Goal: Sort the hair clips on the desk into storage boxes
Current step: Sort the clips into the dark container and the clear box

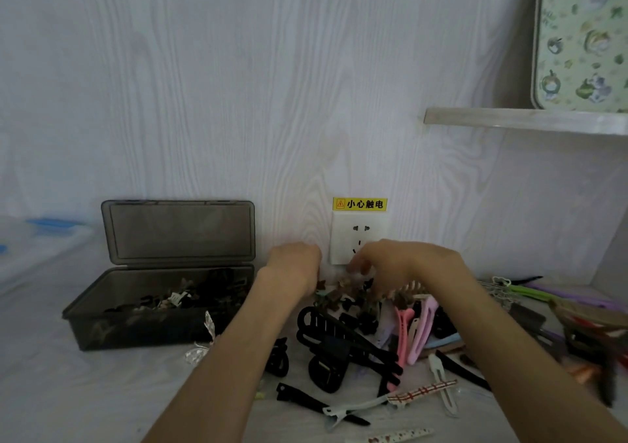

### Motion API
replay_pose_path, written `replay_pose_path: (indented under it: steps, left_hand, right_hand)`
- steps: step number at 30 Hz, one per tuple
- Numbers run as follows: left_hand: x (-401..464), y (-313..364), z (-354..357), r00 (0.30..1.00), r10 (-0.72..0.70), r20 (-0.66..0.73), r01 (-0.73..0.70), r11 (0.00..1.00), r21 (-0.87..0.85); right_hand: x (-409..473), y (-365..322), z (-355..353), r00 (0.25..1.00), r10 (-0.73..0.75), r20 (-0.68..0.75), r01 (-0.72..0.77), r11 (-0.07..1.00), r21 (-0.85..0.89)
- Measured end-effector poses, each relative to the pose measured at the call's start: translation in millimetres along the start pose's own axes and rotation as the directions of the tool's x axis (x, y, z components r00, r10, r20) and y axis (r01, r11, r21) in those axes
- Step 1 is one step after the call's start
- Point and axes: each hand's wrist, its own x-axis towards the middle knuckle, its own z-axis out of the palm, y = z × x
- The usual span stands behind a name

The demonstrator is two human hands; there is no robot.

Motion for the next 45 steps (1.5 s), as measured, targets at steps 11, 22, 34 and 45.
replay_pose_path:
  steps: [11, 22, 34, 45]
  left_hand:
    - [-3, -3, -5, 0.989, 0.138, 0.051, -0.129, 0.979, -0.158]
    - [-9, -8, -13, 0.988, 0.144, 0.054, -0.132, 0.974, -0.183]
    - [-83, -115, -92, 0.996, 0.061, 0.059, -0.024, 0.871, -0.490]
    - [-88, -153, -80, 0.970, -0.200, 0.142, 0.240, 0.884, -0.402]
  right_hand:
    - [14, 2, 15, 1.000, 0.001, 0.017, -0.004, 0.988, 0.158]
    - [11, 10, 7, 0.998, -0.067, 0.020, 0.060, 0.967, 0.247]
    - [-24, -11, -12, 0.922, -0.319, -0.217, 0.382, 0.668, 0.638]
    - [1, -110, 10, 0.825, -0.350, -0.443, 0.519, 0.779, 0.352]
